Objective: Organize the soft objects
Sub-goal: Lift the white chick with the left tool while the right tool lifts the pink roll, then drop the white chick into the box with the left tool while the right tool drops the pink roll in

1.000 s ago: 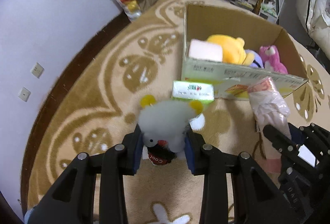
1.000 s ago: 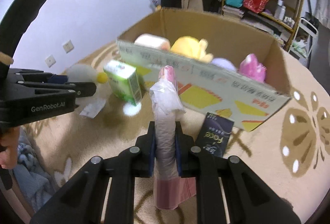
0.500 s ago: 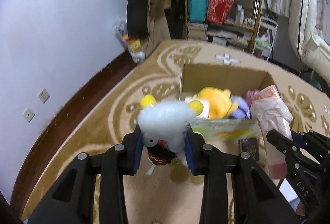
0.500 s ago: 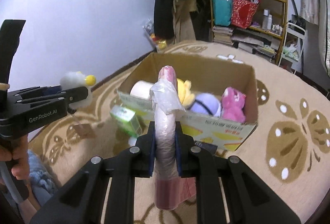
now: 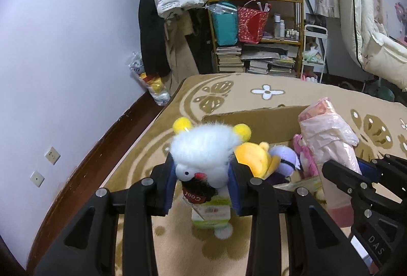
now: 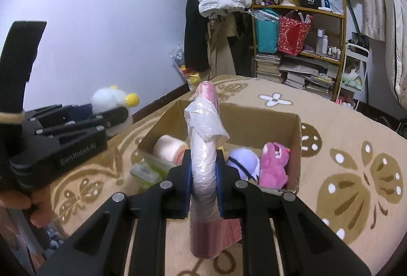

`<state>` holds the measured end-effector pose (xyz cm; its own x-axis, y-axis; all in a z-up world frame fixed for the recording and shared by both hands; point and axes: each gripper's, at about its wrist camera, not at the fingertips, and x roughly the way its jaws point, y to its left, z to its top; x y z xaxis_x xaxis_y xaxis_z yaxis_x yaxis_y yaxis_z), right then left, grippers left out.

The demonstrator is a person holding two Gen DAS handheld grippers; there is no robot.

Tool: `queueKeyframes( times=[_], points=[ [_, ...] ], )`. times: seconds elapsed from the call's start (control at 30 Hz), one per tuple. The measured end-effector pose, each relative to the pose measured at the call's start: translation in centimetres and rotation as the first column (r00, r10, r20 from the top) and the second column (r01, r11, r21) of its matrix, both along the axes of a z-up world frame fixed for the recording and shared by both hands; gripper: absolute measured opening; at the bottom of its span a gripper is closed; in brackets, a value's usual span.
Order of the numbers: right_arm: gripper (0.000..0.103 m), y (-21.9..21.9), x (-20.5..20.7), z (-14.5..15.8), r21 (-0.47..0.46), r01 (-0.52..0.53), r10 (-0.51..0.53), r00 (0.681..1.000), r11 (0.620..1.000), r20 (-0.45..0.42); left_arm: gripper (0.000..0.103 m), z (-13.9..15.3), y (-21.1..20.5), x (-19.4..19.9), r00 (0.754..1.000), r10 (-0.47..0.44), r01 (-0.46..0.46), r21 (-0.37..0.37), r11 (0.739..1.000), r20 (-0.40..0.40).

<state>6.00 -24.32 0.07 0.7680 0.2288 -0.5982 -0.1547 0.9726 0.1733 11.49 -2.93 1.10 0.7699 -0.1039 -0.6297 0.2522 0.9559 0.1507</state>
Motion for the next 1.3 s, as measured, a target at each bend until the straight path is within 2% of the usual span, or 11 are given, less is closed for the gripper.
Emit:
queueKeyframes(
  times=[0.37,0.57,1.1,1.23,1.3],
  points=[
    [0.017,-0.5,1.4,0.5,0.003,0.031,-0.031,0.999,1.000,0.029,0.033,-1.4,-0.8,2.0,1.000,-0.001,0.001,0.003,1.000,-0.006],
    [0.017,-1.1,2.2,0.1,0.002,0.049,-0.049,0.998,0.999,0.029,0.033,-2.5,-1.3,3.1,1.000,0.004,-0.004,0.042,0.999,-0.017],
    [0.017,-1.8,3.3,-0.6,0.010,0.066,-0.066,0.998,0.998,0.012,0.034,-3.4,-1.8,4.6,1.000,-0.004,0.005,0.041,0.999,-0.031],
    [0.017,-1.8,4.1,-0.9,0.014,0.063,-0.064,0.998,0.998,0.003,0.034,-3.7,-1.3,5.4,0.998,0.001,-0.002,-0.006,1.000,-0.062],
    [0.017,-2.0,4.4,-1.2,0.018,0.067,-0.067,0.998,0.998,-0.006,0.034,-3.9,-1.4,5.5,0.998,0.007,-0.007,-0.001,1.000,-0.065]
  ],
)
